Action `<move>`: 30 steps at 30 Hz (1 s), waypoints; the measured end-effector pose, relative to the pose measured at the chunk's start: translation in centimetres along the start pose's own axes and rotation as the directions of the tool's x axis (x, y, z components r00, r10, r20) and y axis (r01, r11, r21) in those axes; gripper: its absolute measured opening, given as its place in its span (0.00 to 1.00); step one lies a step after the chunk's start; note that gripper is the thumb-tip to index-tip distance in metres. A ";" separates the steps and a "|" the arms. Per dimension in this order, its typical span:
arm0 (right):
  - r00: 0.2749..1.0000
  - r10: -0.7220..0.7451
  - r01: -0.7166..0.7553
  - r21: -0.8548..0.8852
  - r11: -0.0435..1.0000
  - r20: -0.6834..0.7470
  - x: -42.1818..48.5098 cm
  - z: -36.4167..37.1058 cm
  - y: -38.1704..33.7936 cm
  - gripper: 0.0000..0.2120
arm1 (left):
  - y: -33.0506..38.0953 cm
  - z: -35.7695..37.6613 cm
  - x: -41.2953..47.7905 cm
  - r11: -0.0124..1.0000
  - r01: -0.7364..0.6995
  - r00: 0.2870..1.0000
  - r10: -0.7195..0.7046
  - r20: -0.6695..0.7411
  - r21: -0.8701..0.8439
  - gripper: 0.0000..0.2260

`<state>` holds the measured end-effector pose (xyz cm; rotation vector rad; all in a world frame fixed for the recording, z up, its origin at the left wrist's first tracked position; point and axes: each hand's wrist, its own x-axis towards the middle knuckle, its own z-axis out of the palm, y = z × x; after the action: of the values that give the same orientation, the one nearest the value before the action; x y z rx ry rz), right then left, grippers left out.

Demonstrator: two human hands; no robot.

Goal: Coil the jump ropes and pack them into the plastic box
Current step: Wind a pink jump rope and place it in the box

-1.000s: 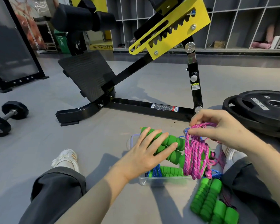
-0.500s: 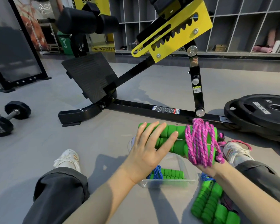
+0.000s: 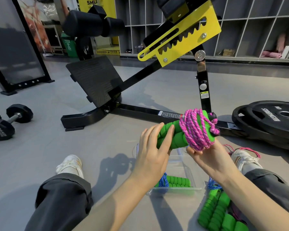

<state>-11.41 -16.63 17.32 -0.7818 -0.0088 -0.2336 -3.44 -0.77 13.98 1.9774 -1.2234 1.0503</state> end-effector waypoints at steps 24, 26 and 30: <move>0.859 -0.419 0.378 -0.917 0.127 0.295 -2.4 0.8 3.2 0.13 | -3.2 0.5 -0.5 0.969 0.163 0.959 -0.199 0.200 0.184 0.32; 0.885 -0.389 0.361 -0.904 0.229 0.255 -2.6 1.2 3.1 0.14 | -2.9 0.7 -0.4 0.969 0.147 0.962 -0.186 0.201 0.197 0.33; 0.982 -0.182 0.135 -0.836 0.532 0.043 -2.5 2.1 2.2 0.17 | -3.5 0.6 0.1 0.958 0.106 0.969 -0.160 0.188 0.268 0.34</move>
<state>-13.17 -13.10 17.04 -1.7662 0.0881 -0.4471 -0.03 0.13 13.49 2.3859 -1.0829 0.9940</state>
